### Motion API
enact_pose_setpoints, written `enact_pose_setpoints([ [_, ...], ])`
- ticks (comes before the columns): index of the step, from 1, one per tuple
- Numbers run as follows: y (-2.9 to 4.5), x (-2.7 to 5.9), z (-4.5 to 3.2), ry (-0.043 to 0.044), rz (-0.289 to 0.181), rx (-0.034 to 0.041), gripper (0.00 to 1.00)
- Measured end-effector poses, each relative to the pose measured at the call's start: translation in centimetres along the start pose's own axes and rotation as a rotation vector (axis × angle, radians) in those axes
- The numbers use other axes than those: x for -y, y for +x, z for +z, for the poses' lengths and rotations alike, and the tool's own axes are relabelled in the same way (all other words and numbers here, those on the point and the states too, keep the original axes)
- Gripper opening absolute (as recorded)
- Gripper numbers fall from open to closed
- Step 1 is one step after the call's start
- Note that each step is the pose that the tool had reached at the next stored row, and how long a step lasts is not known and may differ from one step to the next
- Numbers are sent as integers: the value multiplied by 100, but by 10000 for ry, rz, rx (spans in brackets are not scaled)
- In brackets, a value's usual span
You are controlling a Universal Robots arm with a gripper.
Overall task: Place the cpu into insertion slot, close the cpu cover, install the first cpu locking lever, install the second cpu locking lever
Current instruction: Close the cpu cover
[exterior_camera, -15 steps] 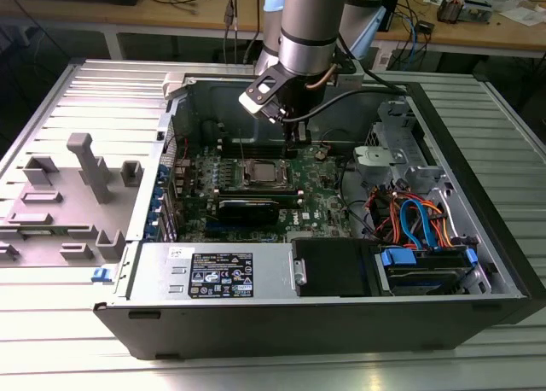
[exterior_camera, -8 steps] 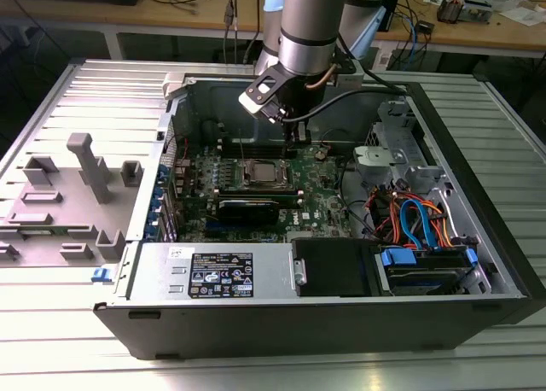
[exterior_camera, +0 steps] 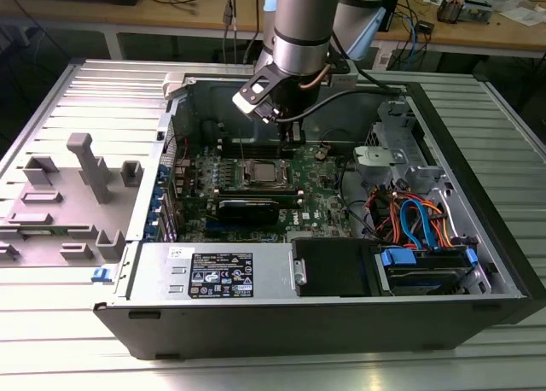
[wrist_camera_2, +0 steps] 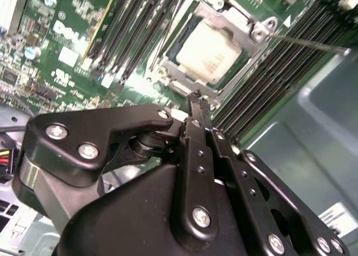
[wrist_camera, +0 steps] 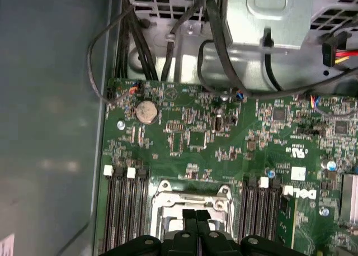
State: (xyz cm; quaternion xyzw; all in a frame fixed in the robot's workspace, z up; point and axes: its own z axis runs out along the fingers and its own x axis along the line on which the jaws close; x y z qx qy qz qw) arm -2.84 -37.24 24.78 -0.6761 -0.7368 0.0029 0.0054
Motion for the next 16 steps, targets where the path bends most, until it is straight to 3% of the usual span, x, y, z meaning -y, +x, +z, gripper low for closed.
enact_pose_setpoints([
  [16, 16, 326, 117, 0, -36, -20, 11],
])
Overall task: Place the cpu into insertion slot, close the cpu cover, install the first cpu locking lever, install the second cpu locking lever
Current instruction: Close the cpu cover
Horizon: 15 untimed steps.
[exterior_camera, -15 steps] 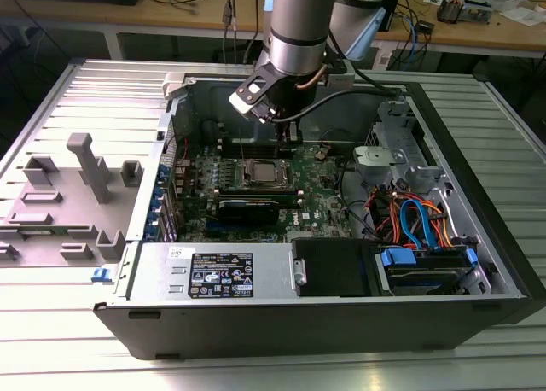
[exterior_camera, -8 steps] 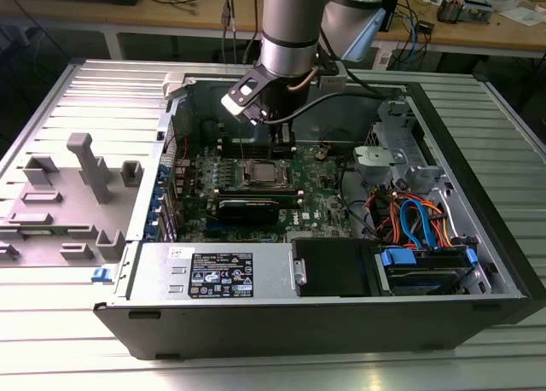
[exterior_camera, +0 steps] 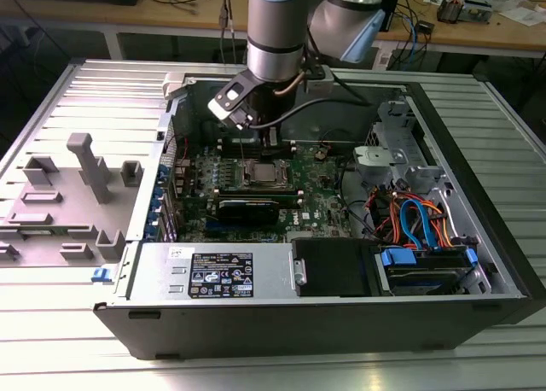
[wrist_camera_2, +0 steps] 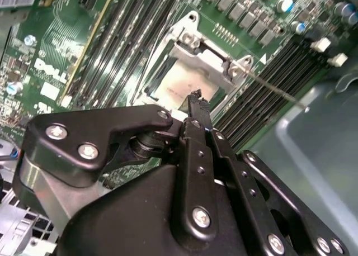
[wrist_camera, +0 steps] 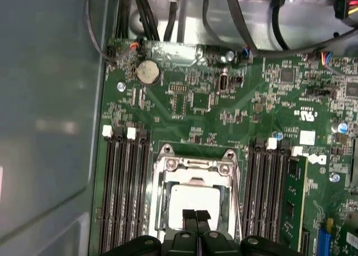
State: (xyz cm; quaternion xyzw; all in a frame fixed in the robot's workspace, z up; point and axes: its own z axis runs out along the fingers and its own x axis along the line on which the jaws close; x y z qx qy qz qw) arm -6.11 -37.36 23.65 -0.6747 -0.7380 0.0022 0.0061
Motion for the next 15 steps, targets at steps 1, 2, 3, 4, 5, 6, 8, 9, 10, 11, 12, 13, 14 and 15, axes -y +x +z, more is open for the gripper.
enact_pose_setpoints([
  [1, 2, 17, 9, 0, -1, 0, 11],
  [2, 3, 43, 23, 0, -2, 1, 11],
  [3, 5, 59, 34, 0, -1, 1, 11],
  [4, 6, 77, 47, 0, -1, 0, 11],
  [5, 8, 98, 75, 0, -1, 0, 11],
  [6, 10, 114, 99, 1, -1, 0, 11],
  [8, 11, 132, 134, 2, -2, 0, 11],
  [9, 12, 142, 152, 4, -3, 0, 11],
  [10, 12, 149, 164, 8, -2, -1, 11],
  [11, 13, 158, 177, 17, -4, 0, 11],
  [12, 13, 163, 190, 24, -3, -1, 11],
  [13, 14, 175, 236, 46, -5, -3, 11],
  [14, 14, 187, 302, 80, -5, -3, 11],
  [15, 16, 192, 299, 75, -6, -12, 11],
])
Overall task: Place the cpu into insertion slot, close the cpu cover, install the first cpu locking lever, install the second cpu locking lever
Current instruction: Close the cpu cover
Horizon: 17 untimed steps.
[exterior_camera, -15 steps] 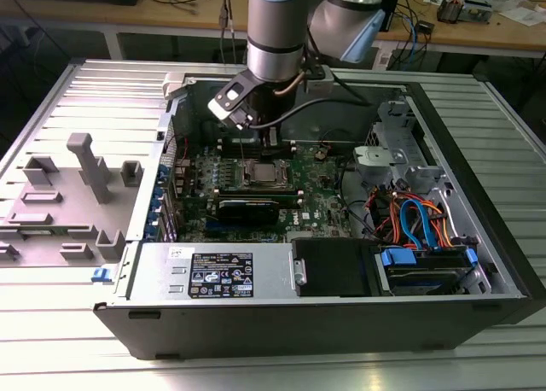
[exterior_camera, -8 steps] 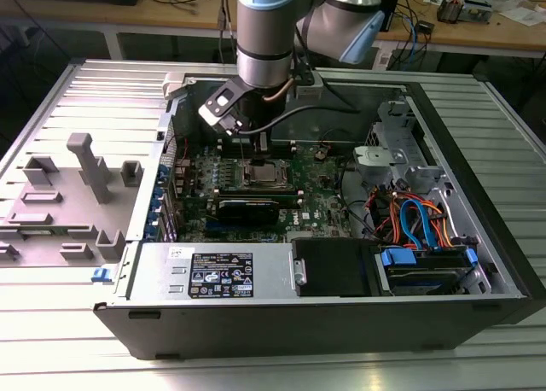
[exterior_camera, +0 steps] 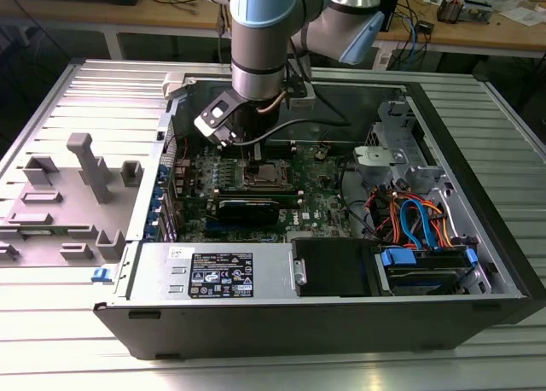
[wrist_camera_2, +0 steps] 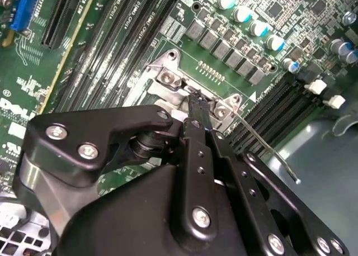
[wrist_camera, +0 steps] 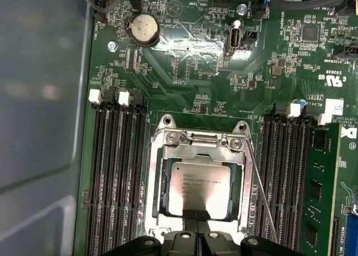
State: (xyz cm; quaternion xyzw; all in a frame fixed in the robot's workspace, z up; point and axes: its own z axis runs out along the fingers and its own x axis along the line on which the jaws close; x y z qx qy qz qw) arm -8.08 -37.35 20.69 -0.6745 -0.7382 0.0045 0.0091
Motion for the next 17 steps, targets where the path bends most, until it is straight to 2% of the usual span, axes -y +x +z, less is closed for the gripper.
enact_pose_setpoints([
  [1, -1, -6, -41, 3, 2, 11, 11],
  [3, -13, -137, -40, 4, 2, 14, 11],
  [6, -22, -237, -39, 5, 1, 15, 11],
  [17, -24, -259, -40, 5, 2, 15, 11],
])
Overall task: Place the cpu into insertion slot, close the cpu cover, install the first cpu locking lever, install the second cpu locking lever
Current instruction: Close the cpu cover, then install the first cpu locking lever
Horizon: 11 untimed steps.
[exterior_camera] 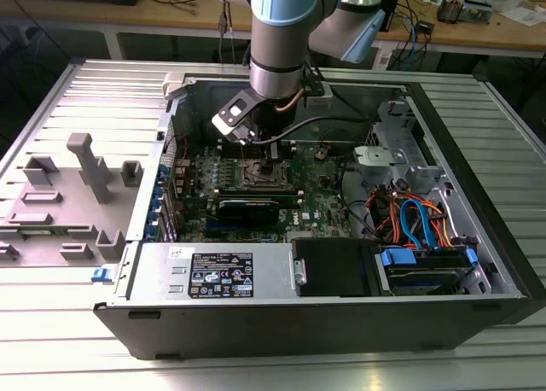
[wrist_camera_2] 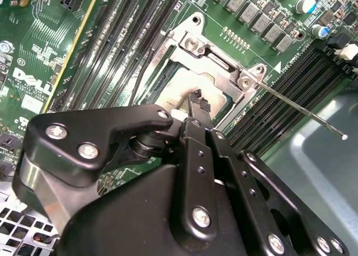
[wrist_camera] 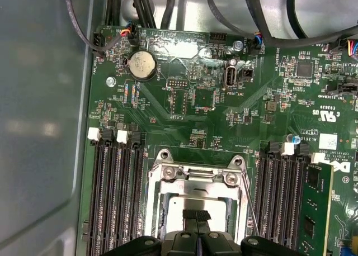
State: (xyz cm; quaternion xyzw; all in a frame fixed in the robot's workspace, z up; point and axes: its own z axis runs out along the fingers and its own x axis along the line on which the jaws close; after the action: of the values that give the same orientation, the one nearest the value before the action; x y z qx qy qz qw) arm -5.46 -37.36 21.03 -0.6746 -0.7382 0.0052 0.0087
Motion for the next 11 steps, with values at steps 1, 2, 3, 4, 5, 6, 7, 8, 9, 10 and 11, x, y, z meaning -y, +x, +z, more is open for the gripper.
enact_pose_setpoints([
  [1, 0, -3, 0, 0, 0, 0, 11],
  [2, 0, -6, 0, 0, 1, 0, 11],
  [3, -1, -7, 0, 0, 0, 0, 11],
  [4, -1, -7, 0, 0, 0, 0, 11],
  [5, -1, -7, 0, 0, 0, 0, 11],
  [6, -1, -8, 0, 0, 0, 0, 11],
  [7, -1, -9, 0, 0, 0, 0, 11],
  [8, -1, -9, 0, 0, 0, 0, 11],
  [9, -1, -10, 0, 0, 0, 0, 11],
  [10, -1, -11, 0, 0, 0, 0, 11],
  [11, -1, -11, -2, 0, 0, 0, 11],
])
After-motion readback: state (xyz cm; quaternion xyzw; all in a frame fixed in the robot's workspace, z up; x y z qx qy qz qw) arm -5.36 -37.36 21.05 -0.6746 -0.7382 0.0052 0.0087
